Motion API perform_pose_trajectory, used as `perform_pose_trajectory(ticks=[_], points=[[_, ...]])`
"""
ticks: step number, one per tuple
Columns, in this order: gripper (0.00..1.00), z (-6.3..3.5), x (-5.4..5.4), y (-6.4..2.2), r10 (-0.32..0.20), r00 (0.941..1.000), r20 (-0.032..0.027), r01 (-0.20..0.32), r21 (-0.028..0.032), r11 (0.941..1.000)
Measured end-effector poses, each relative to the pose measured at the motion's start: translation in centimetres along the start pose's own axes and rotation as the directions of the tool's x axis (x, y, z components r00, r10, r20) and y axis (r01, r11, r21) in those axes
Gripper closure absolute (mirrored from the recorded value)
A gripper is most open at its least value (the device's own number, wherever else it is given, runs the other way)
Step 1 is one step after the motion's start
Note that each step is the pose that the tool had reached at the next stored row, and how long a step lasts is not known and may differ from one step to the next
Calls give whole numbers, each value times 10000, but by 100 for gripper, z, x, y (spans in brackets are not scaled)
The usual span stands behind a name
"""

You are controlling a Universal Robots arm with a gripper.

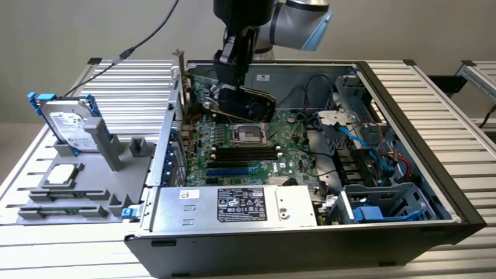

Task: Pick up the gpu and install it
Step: 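Insert the gpu into the slot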

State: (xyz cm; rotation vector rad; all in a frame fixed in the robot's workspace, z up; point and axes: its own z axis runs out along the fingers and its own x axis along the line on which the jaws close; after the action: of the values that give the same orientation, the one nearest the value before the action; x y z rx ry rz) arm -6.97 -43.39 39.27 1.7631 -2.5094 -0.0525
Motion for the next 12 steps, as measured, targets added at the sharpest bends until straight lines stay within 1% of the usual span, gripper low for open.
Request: perform_pose_trajectory(ticks=[3, 6, 9, 12], points=[[73, 1, 0, 0, -537, 9985, -38, 537, 22, 9986], [73, 1, 0, 0, -1074, 9942, -78, 1075, 41, 9942], [73, 1, 0, 0, -1623, 9867, -121, 1623, 58, 9867], [73, 2, 0, 0, -2149, 9765, -162, 2150, 72, 9766]])
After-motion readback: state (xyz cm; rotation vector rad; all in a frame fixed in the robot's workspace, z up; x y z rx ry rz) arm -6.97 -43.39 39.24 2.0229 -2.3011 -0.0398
